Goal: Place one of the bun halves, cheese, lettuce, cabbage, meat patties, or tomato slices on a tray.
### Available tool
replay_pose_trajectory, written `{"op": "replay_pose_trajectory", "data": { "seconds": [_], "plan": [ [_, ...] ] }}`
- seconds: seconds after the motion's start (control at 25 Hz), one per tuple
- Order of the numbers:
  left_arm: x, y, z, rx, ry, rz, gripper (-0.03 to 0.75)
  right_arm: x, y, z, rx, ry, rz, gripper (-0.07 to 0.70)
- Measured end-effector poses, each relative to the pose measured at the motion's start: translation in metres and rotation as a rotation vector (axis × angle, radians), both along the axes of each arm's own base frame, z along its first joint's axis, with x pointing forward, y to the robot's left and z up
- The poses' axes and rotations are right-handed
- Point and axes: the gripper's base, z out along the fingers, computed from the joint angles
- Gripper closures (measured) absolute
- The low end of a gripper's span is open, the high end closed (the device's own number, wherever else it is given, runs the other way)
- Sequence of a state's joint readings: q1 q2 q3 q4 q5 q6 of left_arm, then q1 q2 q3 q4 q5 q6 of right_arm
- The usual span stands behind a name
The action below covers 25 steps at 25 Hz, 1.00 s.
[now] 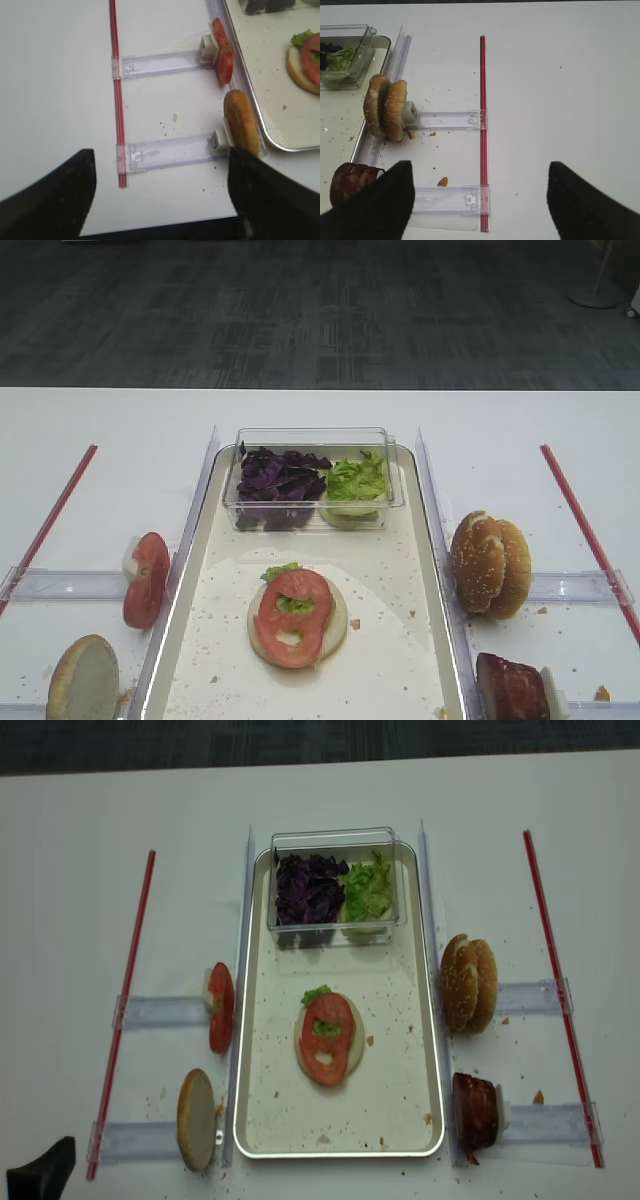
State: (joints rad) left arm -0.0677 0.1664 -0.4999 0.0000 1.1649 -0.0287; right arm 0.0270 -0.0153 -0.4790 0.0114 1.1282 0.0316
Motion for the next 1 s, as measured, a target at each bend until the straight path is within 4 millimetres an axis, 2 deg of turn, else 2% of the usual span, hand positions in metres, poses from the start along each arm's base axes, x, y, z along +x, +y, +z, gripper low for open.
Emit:
{"op": "replay_pose_trajectory", "data": {
  "seconds": [0.32, 1.0],
  "plan": [
    [-0.021, 0.001, -0.002, -0.012, -0.127, 0.003, 0.211, 0.000, 0.000, 0.000, 0.000, 0.000, 0.000, 0.061],
    [-0.027, 0.002, -0.004, -0.014, -0.155, 0.003, 0.211, 0.000, 0.000, 0.000, 0.000, 0.000, 0.000, 0.061]
  ]
}}
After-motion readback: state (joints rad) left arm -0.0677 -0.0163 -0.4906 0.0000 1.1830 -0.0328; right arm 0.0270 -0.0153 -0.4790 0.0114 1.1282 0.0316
